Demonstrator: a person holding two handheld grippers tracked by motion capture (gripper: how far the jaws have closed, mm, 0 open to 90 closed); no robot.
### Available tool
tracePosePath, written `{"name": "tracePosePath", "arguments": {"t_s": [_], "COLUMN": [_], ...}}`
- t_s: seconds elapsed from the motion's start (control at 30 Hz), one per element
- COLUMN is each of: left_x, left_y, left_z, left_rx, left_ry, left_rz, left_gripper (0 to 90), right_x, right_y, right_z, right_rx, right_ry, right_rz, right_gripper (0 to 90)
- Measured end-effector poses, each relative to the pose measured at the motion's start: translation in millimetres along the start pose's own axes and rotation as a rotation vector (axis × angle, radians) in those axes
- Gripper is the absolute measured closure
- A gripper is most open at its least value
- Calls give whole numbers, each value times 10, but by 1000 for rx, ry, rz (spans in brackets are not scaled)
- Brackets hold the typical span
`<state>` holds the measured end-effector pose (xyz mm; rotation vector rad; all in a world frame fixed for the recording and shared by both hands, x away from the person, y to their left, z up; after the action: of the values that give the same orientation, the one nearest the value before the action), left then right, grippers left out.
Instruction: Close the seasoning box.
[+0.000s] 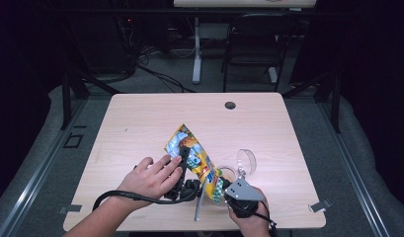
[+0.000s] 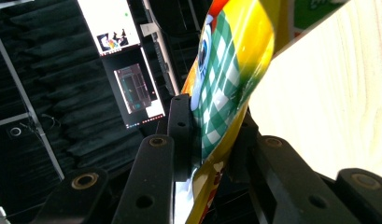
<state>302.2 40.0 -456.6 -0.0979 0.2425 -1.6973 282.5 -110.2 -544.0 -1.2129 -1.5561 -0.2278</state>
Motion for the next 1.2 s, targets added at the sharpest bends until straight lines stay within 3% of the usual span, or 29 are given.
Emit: {"name": "tracePosePath", "arguments": {"t_s": [1.2], "left_x": [49], "left_y": [-25], "left_z": [49], "left_rx": [-19], "left_ry": [2], "left_rz": [-10], "left_gripper": [771], "right_x": [0], "right_y": [-30], "right_z": [14], "right_rx": [17], "right_ry": [17], "right_rz": [-3], "right_gripper": [900]}}
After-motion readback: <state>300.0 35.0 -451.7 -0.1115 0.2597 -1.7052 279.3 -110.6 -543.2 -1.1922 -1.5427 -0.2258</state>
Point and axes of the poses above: each handheld gripper's, and its own axes: y roughly forward along the jaws, x roughly out of its top, z roughly to its left, the point moved 6 cm from there along y, roughly forward along the jaws, and after that the axes turned 12 degrees about -y, right-handed, at the moved point
